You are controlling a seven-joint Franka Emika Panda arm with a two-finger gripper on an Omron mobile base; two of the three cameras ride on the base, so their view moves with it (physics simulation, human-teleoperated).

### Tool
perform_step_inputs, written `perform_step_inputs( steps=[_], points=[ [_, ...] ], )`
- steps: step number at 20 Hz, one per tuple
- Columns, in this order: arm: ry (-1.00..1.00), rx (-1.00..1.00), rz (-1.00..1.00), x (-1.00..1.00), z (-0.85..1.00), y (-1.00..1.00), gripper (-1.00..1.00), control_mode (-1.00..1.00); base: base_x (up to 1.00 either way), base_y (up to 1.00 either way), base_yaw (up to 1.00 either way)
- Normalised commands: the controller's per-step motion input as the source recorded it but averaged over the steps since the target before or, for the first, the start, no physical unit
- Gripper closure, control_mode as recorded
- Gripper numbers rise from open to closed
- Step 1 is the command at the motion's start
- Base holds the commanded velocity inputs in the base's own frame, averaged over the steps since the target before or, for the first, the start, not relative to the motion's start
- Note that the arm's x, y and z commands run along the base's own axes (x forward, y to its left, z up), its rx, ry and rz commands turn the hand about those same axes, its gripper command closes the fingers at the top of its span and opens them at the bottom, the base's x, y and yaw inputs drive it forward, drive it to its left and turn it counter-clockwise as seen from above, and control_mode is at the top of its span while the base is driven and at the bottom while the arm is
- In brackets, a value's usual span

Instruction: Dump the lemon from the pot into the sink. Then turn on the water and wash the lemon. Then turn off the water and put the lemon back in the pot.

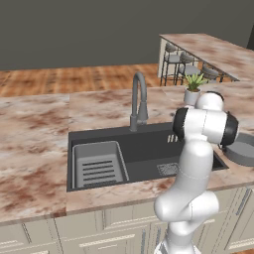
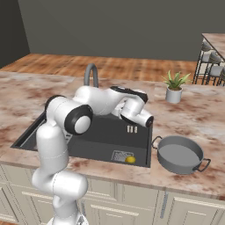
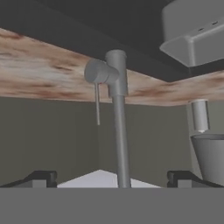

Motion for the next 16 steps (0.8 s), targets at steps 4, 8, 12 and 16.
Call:
perform_step_inputs(
  steps=[4,8,12,16],
  points=[
    [-0.02,0.0,0.0,0.09,-0.05,0.26,-1.0,-1.0,0.0,0.0,0.0],
    [0.0,-0.02,0.0,0.1,-0.08,0.29,-1.0,-1.0,0.0,0.0,0.0],
    [-0.03,-0.04,0.0,0.06,-0.11,0.28,-1.0,-1.0,0.0,0.0,0.0],
    [-0.04,-0.05,0.0,0.06,-0.14,0.33,-1.0,-1.0,0.0,0.0,0.0]
  ],
)
